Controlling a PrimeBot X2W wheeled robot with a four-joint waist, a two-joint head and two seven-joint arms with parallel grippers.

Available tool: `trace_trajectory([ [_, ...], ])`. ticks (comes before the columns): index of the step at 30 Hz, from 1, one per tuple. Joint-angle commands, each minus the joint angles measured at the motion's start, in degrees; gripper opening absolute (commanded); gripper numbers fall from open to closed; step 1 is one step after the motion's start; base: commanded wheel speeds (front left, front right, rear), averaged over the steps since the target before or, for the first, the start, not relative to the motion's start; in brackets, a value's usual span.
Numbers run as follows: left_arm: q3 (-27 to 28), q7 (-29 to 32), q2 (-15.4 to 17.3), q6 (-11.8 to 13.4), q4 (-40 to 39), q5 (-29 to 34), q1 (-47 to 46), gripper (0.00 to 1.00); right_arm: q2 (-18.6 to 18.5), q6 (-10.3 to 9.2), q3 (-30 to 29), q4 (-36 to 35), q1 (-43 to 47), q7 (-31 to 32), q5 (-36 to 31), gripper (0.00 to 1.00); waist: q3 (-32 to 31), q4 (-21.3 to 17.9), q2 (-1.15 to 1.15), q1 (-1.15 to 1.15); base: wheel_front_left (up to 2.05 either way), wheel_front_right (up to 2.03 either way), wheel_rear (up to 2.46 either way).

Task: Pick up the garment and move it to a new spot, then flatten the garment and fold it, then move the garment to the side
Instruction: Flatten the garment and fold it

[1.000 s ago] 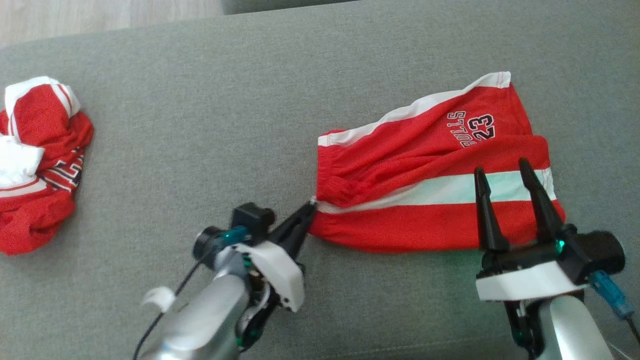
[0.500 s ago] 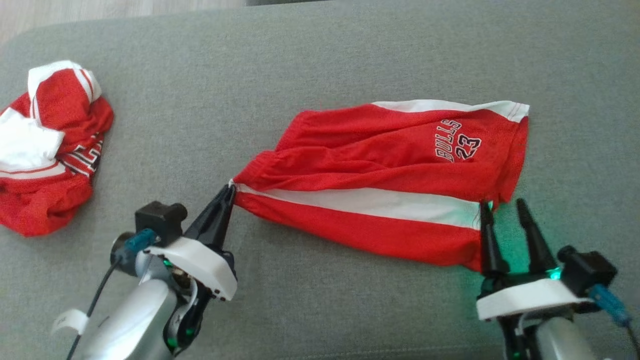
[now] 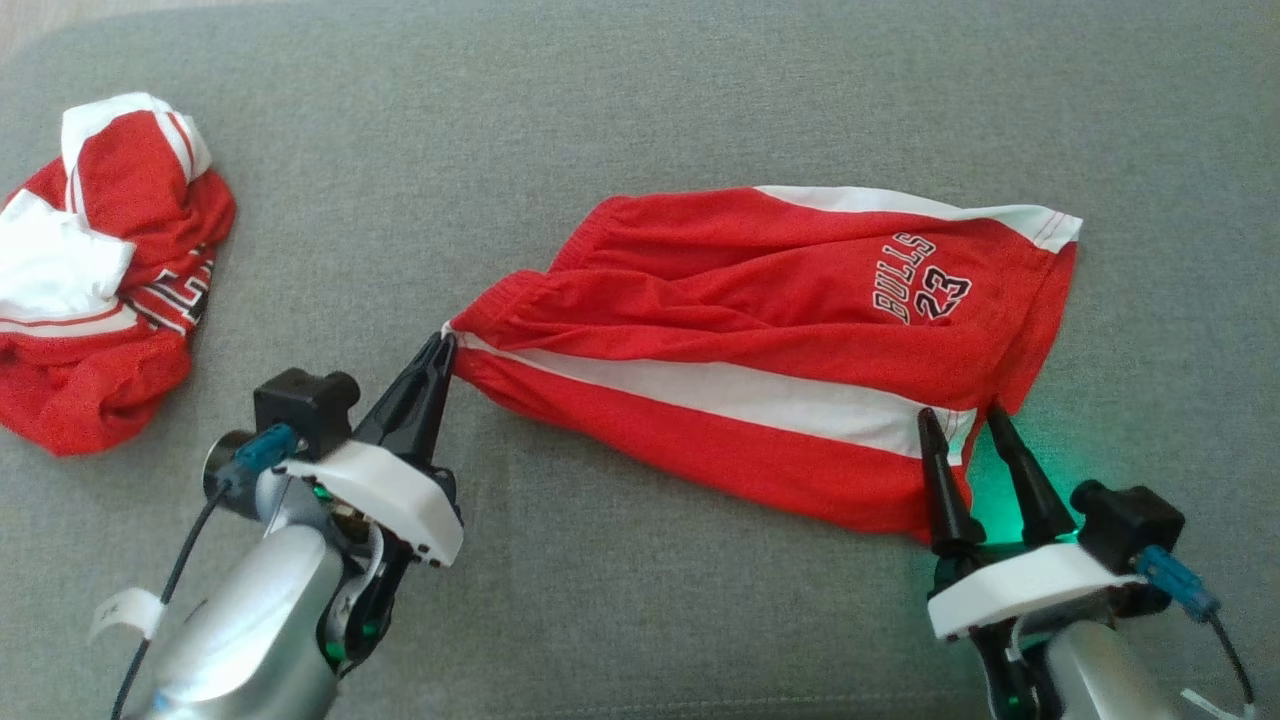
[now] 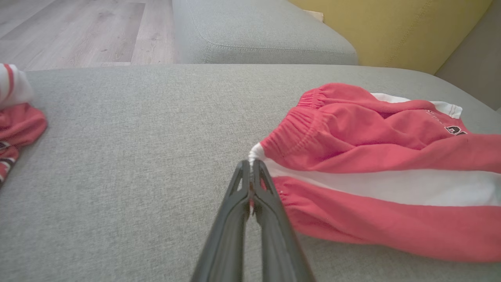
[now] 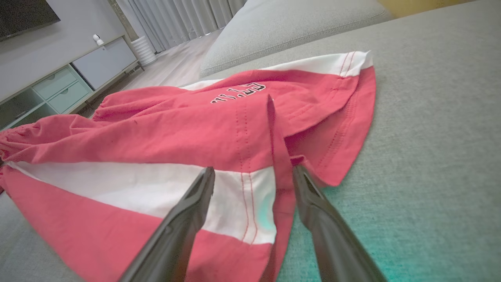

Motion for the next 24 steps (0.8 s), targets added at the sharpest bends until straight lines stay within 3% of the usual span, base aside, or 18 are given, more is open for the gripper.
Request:
trace_trajectory([
  [1, 2.2, -0.6, 1.5, 0.1, -1.1, 0.6, -2.6, 0.0, -0.4, -0.04, 1.5, -0.9, -1.1, -0.4, -0.3, 1.0, 0.0, 0.1, 0.0, 0.0, 0.0, 0.0, 0.0],
  [11, 1.8, -1.0, 1.0, -0.2, 0.0, 0.6, -3.3, 0.0, -1.4, -0.04, 4.7, 1.4, -2.2, -0.4, 0.9, 1.0, 0.1, -0.1, 0.0, 0.0, 0.0, 0.0, 0.0],
  [12, 1.8, -1.1, 1.0, -0.3, 0.1, 0.6, -3.4, 0.0, -1.6, -0.04, 5.0, 1.4, -2.3, -0.4, 0.8, 0.86, 0.2, -0.1, 0.0, 0.0, 0.0, 0.0, 0.0],
  [13, 1.8, -1.1, 0.9, -0.3, 0.2, 0.6, -3.4, 0.0, -1.7, -0.04, 5.2, 1.3, -2.5, -0.4, 0.7, 0.56, 0.2, -0.2, 0.0, 0.0, 0.0, 0.0, 0.0],
  [14, 1.8, -1.1, 0.9, -0.3, 0.3, 0.6, -3.5, 0.0, -1.8, -0.04, 5.4, 1.2, -2.6, -0.4, 0.6, 0.42, 0.2, -0.2, 0.0, 0.0, 0.0, 0.0, 0.0],
  [15, 1.8, -1.2, 0.9, -0.4, 0.4, 0.6, -3.5, 0.0, -1.9, -0.04, 5.7, 0.8, -2.6, -0.4, 0.5, 0.0, 0.2, -0.2, 0.0, 0.0, 0.0, 0.0, 0.0],
  [20, 2.0, -1.4, 1.2, -0.5, 0.9, 0.5, -3.5, 0.0, -2.5, -0.04, 6.0, -0.9, -2.4, -0.4, -0.1, 0.0, -0.1, -0.5, 0.0, 0.0, 0.0, 0.0, 0.0],
  [24, 2.9, -1.6, 1.2, -1.4, 0.2, -0.7, -3.7, 0.0, -2.5, -0.04, 3.9, -6.3, -2.1, -0.4, -0.3, 0.0, -0.8, -1.0, 0.0, 0.0, 0.0, 0.0, 0.0],
])
